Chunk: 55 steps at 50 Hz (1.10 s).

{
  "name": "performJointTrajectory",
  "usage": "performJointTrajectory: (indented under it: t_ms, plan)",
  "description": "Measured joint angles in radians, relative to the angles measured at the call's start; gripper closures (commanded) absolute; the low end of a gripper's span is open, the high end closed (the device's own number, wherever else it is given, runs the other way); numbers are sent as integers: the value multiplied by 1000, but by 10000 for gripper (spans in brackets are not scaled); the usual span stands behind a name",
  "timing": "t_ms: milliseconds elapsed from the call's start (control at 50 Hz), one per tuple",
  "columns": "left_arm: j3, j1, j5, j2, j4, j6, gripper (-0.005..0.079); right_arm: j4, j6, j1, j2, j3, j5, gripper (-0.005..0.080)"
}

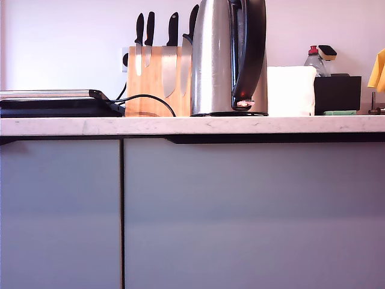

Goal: Switch the kettle on

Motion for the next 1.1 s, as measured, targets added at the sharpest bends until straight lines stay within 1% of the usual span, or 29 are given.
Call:
performJointTrajectory:
  t_ms: [160, 380, 440, 580, 660, 740, 880, 1100]
  plan:
    - [-74, 0, -45, -79, -11, -17, 751, 3, 0, 0, -43, -58, 4, 763]
    - [-113, 0, -99, -218, -31, -39, 751, -45, -5, 3, -141, -169, 5, 763]
    - [-119, -1, -116, -210, -51, -42, 751, -50, -23, 10, -171, -184, 5, 763]
    - [-151, -1, -142, -214, -71, -43, 751, -72, -21, 22, -170, -185, -2, 763]
    - [-152, -1, -142, -214, -74, -45, 751, -97, 4, 27, -170, -185, -28, 763]
    - [-152, -1, -142, -214, -85, -45, 751, -124, 7, 27, -170, -185, -30, 763]
    - [-152, -1, -141, -214, -111, -45, 751, -187, 7, 27, -170, -185, -30, 763]
    - [-152, -1, -141, -214, -188, -45, 751, -315, 7, 27, -170, -185, -30, 763]
